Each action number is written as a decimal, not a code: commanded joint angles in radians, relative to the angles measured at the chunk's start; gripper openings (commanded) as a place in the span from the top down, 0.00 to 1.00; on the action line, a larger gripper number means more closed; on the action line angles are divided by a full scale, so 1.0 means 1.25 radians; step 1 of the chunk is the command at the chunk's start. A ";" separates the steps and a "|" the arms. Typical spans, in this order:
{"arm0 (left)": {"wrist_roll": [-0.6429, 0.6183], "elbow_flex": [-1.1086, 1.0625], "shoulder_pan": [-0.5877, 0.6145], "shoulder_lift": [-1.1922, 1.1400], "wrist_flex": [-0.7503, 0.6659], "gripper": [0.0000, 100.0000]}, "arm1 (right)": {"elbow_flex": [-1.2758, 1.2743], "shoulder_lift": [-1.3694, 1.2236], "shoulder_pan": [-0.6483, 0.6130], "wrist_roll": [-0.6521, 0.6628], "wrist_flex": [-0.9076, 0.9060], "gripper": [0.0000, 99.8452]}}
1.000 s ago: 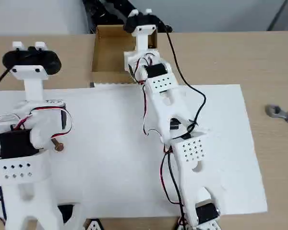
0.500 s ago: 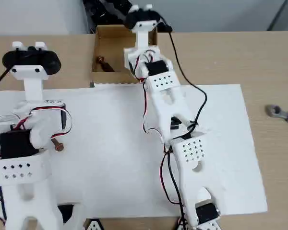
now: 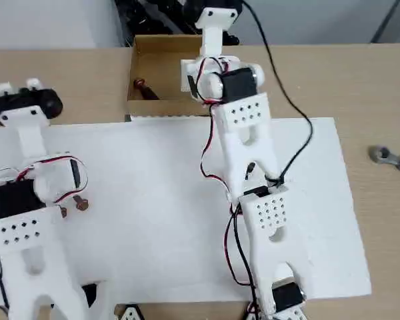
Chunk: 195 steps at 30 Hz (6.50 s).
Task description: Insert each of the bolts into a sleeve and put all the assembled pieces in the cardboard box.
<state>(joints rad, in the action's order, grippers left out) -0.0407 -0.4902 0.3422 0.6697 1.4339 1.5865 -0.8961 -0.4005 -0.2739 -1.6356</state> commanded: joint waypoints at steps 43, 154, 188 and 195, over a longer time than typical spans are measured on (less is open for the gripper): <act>-0.060 0.176 0.160 -0.550 -0.050 0.91 | -1.385 1.370 0.182 -0.004 -0.034 1.00; 1.209 0.129 0.238 -0.549 -0.045 0.99 | -1.581 1.542 0.185 -0.009 -0.020 0.99; 1.047 0.147 0.238 -0.546 -0.048 0.76 | -1.625 1.544 0.185 -0.007 -0.014 0.99; 0.815 0.314 0.236 -0.541 0.099 0.76 | -1.625 1.544 0.185 -0.007 -0.014 0.99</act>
<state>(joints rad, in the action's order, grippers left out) 1.1040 -0.2140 0.6398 -0.0222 1.4569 -0.4526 1.0249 -0.1795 -0.2739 -1.6694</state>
